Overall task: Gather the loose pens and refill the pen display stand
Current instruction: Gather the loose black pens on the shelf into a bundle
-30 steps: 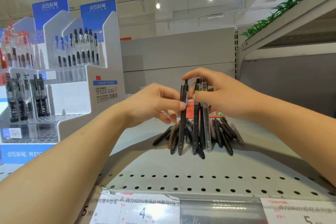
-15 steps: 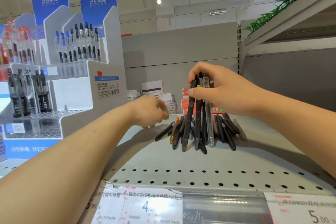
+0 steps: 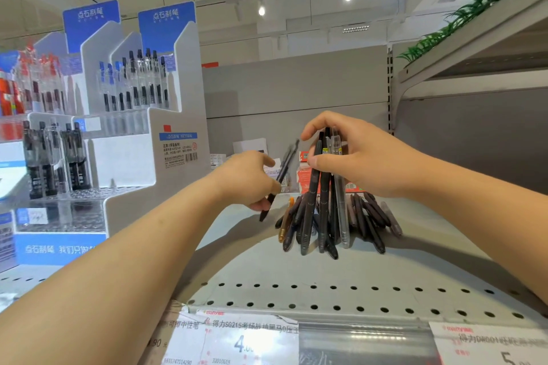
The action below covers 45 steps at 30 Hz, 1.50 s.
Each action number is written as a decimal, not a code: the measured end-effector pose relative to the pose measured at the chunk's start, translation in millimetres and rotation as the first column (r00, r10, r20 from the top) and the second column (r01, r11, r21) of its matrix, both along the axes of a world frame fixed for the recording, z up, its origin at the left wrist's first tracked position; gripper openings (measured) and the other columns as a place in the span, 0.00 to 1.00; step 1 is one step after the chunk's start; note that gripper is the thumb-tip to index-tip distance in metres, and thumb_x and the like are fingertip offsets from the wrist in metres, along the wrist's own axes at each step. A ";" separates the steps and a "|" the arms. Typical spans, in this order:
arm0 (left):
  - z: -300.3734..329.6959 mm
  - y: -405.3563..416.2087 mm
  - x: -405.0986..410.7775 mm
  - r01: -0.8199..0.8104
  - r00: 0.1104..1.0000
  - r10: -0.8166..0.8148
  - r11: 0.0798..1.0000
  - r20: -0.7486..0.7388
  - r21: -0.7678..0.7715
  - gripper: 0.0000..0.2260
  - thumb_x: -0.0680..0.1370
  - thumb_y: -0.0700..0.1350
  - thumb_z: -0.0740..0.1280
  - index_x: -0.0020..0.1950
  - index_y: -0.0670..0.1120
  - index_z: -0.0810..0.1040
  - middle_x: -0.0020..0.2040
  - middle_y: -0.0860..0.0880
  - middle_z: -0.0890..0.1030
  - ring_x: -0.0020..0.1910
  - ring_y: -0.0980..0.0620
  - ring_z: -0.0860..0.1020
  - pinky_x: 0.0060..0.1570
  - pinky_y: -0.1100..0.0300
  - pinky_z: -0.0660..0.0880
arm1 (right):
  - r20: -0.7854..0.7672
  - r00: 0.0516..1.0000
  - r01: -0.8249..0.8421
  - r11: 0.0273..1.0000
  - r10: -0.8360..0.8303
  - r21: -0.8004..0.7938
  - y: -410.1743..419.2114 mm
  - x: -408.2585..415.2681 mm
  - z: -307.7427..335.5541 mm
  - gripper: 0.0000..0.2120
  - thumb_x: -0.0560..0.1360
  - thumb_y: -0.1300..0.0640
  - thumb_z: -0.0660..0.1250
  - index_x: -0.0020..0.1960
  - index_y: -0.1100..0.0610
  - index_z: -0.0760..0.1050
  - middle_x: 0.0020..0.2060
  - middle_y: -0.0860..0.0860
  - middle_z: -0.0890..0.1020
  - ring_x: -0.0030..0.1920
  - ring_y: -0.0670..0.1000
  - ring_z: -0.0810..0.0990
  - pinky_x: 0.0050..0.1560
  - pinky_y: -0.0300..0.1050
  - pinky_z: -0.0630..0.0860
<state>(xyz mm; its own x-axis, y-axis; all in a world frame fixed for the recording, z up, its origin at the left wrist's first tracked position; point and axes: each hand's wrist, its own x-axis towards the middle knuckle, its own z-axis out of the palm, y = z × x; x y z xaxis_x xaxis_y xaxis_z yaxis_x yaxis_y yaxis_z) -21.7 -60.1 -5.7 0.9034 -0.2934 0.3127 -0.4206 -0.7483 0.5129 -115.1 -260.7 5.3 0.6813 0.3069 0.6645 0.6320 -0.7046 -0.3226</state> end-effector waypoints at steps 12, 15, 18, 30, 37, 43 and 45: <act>8.8 -1.3 -38.5 0.469 0.877 -0.478 0.873 -0.044 -0.133 0.04 0.79 0.38 0.67 0.52 0.40 0.81 0.39 0.49 0.83 0.38 0.49 0.82 0.45 0.54 0.80 | -0.081 0.997 0.009 0.997 -0.003 0.072 0.0 0.6 0.6 0.16 0.79 0.55 0.64 0.61 0.37 0.67 0.33 0.56 0.75 0.23 0.44 0.66 0.21 0.33 0.66; 8.9 -3.0 -41.7 0.494 0.866 -0.496 0.868 -0.065 -0.038 0.04 0.79 0.39 0.68 0.52 0.41 0.82 0.44 0.45 0.86 0.41 0.49 0.83 0.43 0.57 0.79 | -0.055 0.998 0.020 0.998 -0.017 0.054 -0.1 2.1 -1.3 0.21 0.79 0.53 0.65 0.67 0.37 0.63 0.32 0.55 0.78 0.24 0.44 0.69 0.23 0.33 0.67; 7.3 -4.5 -43.5 0.529 0.847 -0.526 0.848 -0.081 0.033 0.05 0.80 0.40 0.68 0.53 0.44 0.82 0.45 0.46 0.86 0.42 0.50 0.84 0.42 0.58 0.79 | -0.035 0.999 0.030 0.999 -0.029 0.026 0.2 2.3 -2.5 0.22 0.79 0.48 0.67 0.69 0.36 0.63 0.40 0.51 0.82 0.27 0.43 0.74 0.28 0.34 0.72; 3.5 -0.2 -16.3 0.149 0.984 -0.154 0.987 0.093 0.063 0.06 0.80 0.50 0.65 0.48 0.52 0.80 0.40 0.52 0.85 0.33 0.57 0.80 0.31 0.63 0.75 | 0.004 0.998 -0.058 0.973 0.059 0.222 17.4 4.4 -8.5 0.11 0.76 0.59 0.69 0.46 0.43 0.73 0.36 0.44 0.80 0.30 0.48 0.76 0.30 0.37 0.70; -20.9 -14.2 -1.9 0.018 0.999 -0.029 0.913 0.022 0.408 0.15 0.80 0.52 0.64 0.58 0.44 0.82 0.42 0.44 0.85 0.40 0.47 0.83 0.46 0.53 0.82 | 0.003 0.991 -0.127 0.944 0.132 0.304 25.9 -1.5 -11.3 0.14 0.75 0.62 0.65 0.47 0.42 0.71 0.41 0.54 0.84 0.45 0.59 0.86 0.50 0.63 0.81; -23.1 -19.9 2.3 -0.049 0.998 0.058 0.894 -0.007 0.445 0.13 0.78 0.51 0.66 0.52 0.43 0.84 0.47 0.44 0.86 0.47 0.47 0.82 0.53 0.50 0.80 | -0.067 0.981 -0.136 0.890 0.183 0.436 29.5 0.5 -22.1 0.39 0.74 0.64 0.67 0.73 0.31 0.59 0.41 0.55 0.84 0.27 0.53 0.78 0.35 0.48 0.83; -21.2 -16.8 4.5 -0.077 0.996 0.090 0.897 -0.011 0.435 0.11 0.77 0.49 0.66 0.49 0.44 0.85 0.43 0.45 0.86 0.43 0.48 0.83 0.49 0.53 0.82 | -0.082 0.978 -0.128 0.857 0.193 0.500 31.8 2.0 -24.9 0.46 0.73 0.66 0.69 0.75 0.29 0.54 0.46 0.52 0.81 0.33 0.57 0.79 0.43 0.49 0.85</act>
<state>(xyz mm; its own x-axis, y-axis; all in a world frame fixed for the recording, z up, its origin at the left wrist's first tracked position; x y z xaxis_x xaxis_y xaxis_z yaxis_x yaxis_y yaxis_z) -17.2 -76.9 -26.9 0.9375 -0.3168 0.1440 -0.3364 -0.9311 0.1411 -113.1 -228.9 -19.7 0.7376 0.0770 0.6708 0.6542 -0.3274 -0.6818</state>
